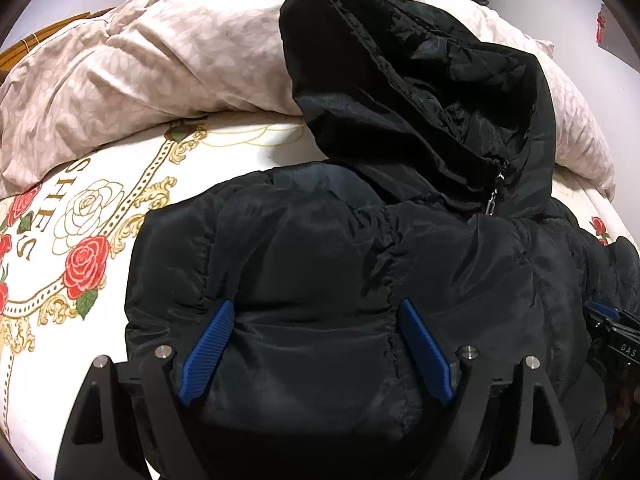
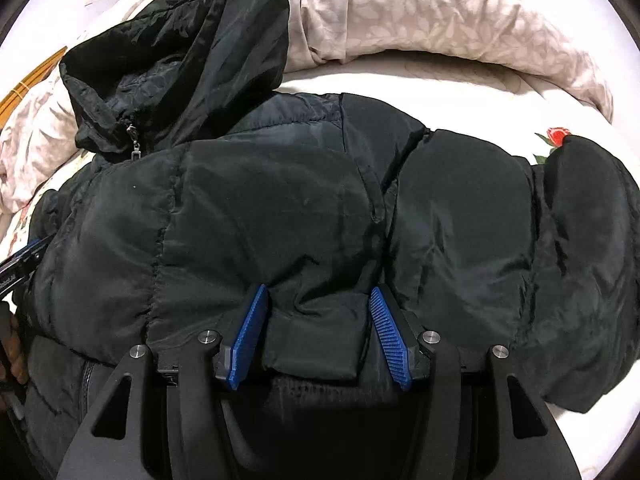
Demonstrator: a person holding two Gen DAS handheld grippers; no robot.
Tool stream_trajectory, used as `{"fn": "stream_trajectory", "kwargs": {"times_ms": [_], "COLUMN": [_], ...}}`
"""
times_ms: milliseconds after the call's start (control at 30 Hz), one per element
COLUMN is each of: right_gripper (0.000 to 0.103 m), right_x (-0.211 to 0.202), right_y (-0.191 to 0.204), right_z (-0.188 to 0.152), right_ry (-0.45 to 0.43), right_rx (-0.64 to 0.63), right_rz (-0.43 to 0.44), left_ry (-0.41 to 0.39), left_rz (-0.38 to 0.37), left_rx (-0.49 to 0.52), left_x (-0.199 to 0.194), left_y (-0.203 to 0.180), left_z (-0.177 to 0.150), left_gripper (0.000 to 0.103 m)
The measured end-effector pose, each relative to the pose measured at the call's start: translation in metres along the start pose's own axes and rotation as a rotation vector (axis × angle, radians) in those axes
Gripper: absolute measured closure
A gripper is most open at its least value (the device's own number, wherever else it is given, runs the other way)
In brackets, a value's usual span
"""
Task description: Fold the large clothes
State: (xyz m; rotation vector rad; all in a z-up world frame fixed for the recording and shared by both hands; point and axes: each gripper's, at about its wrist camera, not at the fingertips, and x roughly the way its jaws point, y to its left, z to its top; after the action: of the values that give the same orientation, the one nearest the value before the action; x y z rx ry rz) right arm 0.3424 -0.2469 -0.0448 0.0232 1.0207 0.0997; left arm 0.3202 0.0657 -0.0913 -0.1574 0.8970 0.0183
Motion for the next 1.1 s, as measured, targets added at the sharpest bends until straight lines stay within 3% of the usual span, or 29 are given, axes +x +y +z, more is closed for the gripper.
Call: {"fn": "stream_trajectory", "kwargs": {"times_ms": [100,300,500,700,900,1100], "right_gripper": [0.049,0.049,0.049,0.049,0.038,0.037], "right_x": [-0.016,-0.079,-0.138,-0.187,-0.216,-0.223], "right_y": [-0.001,-0.007,-0.011,-0.026,-0.048,-0.074], "right_z": [0.003,-0.017,-0.058,-0.097,-0.119,-0.123], "right_ry": [0.006,-0.060,-0.082,-0.087,-0.085,-0.097], "right_rx": [0.010,0.007,0.007,0.075,0.133,0.189], "right_rz": [-0.007,-0.030,-0.044,-0.046,-0.006,-0.004], "left_ry": [0.026,-0.025,-0.061,-0.027,-0.015,-0.022], "left_rz": [-0.002,-0.005,0.020,-0.031,-0.031,-0.055], "left_rx": [-0.007,-0.009,0.002,-0.019,0.013,0.046], "left_x": [-0.011,-0.073,-0.131,-0.168,-0.194,-0.201], "left_y": [0.000,-0.007,-0.026,-0.043,-0.061,-0.083], "left_z": [0.006,0.004,-0.023,-0.056,-0.074,-0.072], "left_gripper": [0.018,0.018,0.018,0.018,0.018,0.018]}}
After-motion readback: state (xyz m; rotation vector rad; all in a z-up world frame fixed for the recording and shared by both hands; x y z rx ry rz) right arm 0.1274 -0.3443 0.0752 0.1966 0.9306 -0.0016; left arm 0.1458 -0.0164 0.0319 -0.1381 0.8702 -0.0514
